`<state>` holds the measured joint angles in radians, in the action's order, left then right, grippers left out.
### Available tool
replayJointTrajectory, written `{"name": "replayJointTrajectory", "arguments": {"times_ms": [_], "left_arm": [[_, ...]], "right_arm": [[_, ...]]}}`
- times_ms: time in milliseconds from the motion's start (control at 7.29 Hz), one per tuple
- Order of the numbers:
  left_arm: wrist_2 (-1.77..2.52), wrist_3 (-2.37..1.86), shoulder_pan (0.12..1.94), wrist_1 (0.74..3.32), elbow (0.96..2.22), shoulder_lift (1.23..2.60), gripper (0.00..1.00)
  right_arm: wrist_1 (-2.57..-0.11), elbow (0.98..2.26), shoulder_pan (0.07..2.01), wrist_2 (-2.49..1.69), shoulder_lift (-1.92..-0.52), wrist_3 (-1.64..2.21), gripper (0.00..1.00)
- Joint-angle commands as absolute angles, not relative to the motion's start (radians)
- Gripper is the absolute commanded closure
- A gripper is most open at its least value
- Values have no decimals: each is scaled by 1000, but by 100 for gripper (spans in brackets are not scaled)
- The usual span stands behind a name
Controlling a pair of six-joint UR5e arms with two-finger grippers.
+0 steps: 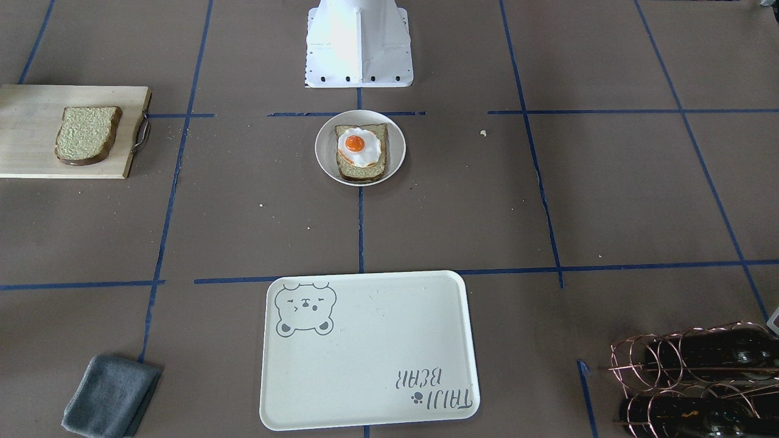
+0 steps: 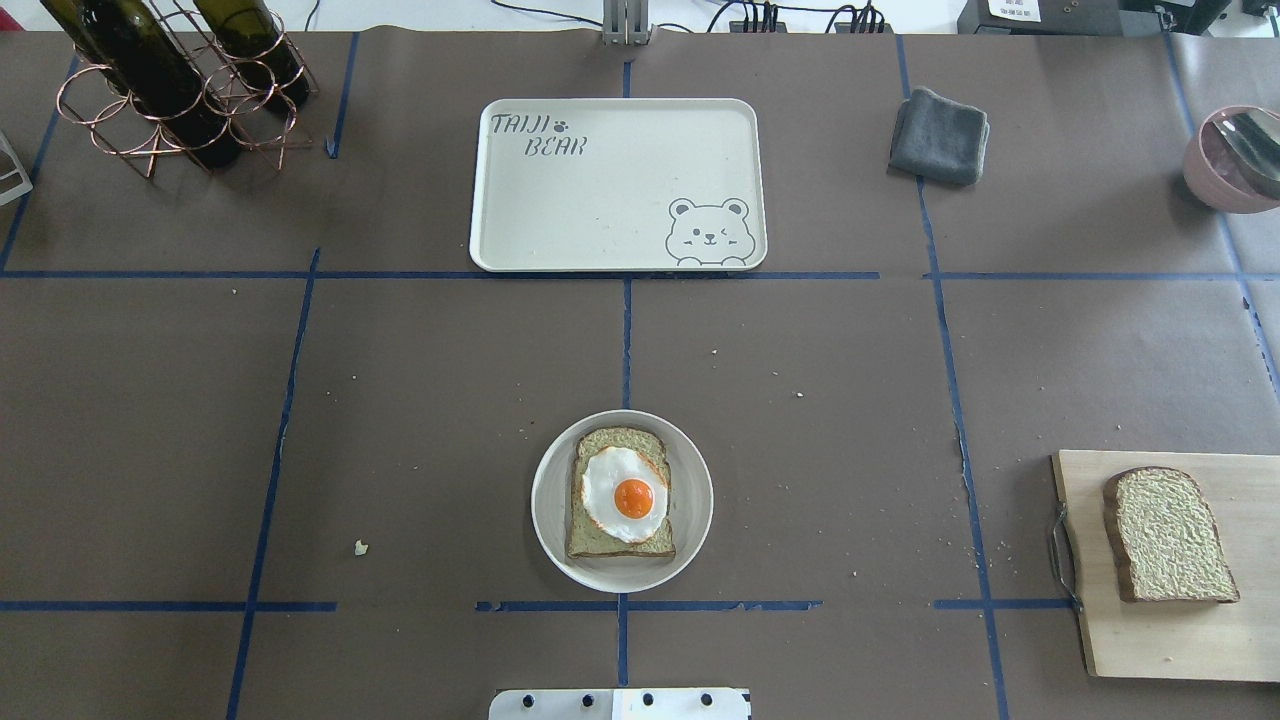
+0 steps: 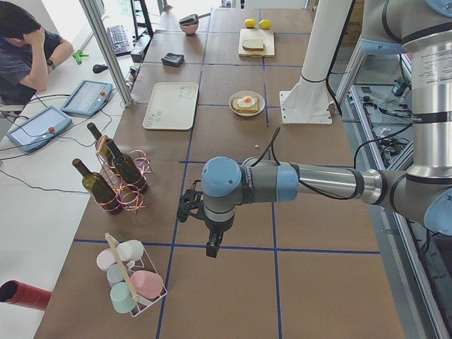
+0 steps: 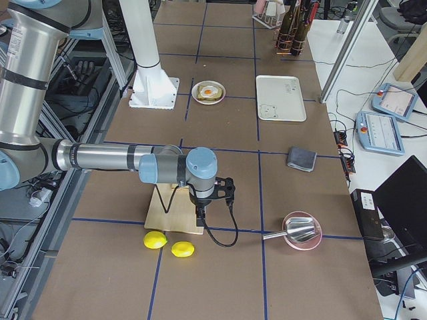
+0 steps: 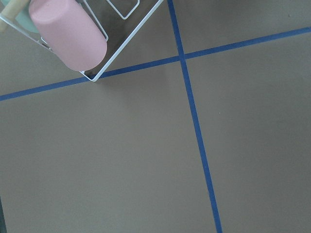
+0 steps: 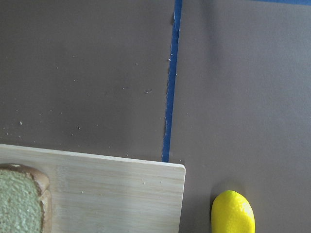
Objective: Make sandwich and place on tray
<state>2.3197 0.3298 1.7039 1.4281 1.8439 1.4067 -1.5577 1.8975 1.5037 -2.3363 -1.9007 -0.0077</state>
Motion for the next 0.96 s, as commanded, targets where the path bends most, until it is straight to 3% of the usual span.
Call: {"name": "replayJointTrajectory", "arguments": {"times_ms": [0,824], "left_arm": [[2319,330,1706,1428,1850,1405,0],[2329,330,1706,1428,1850,1399,0]], "right_arm": [[-1559,1896,1503,-2335,-1899,-8,0],[-1551,1919,1503,-2379,-1827,62,0]]}}
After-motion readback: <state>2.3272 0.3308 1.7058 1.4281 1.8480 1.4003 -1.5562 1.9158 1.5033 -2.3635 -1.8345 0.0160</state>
